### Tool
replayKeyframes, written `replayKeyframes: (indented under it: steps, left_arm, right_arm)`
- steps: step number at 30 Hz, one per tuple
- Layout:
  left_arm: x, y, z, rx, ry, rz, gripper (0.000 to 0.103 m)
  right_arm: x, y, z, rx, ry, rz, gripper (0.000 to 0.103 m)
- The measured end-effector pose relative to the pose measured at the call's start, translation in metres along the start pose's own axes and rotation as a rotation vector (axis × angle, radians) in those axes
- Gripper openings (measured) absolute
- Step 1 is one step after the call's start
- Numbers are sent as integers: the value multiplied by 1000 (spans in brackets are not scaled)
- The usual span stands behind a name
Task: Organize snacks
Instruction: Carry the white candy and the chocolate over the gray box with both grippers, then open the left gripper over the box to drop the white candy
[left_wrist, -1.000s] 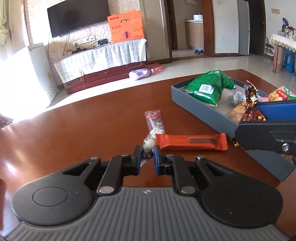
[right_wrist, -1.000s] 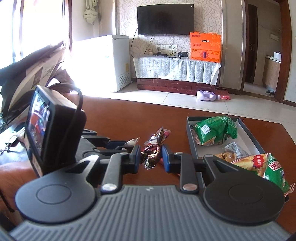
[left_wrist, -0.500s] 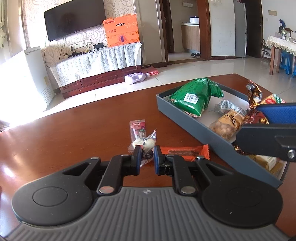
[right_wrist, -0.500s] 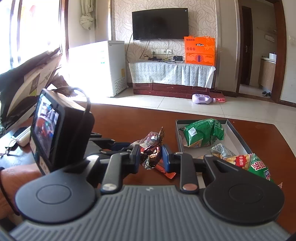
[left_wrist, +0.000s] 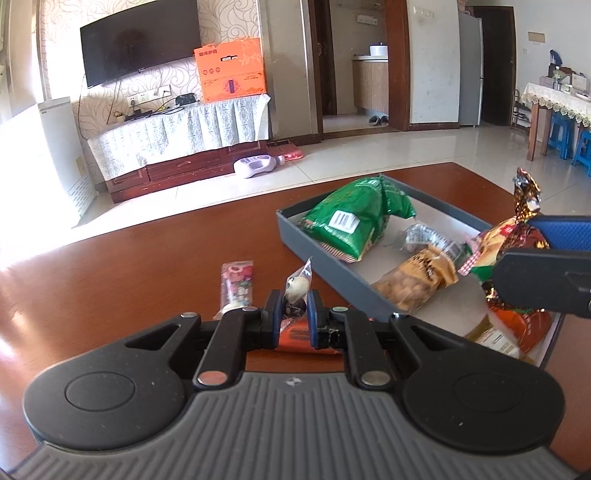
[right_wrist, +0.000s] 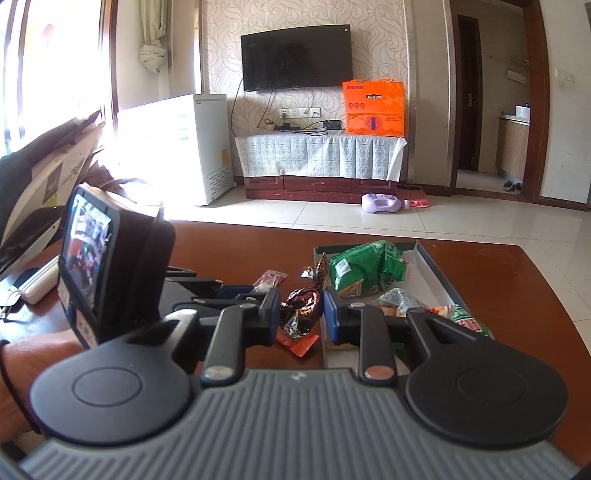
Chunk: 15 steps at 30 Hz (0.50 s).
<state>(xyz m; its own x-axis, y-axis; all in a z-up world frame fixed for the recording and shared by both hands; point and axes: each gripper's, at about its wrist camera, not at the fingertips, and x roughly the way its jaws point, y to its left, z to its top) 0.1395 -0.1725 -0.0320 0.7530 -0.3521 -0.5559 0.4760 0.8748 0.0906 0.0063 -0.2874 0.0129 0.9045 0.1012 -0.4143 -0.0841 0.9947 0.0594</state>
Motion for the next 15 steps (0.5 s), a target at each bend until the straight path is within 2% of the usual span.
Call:
replayKeyframes:
  steps: [15]
  left_arm:
    - [14,-18,13,-5,-12,-32,17]
  right_arm:
    - [-6,-20,-9,9,20,-38,28]
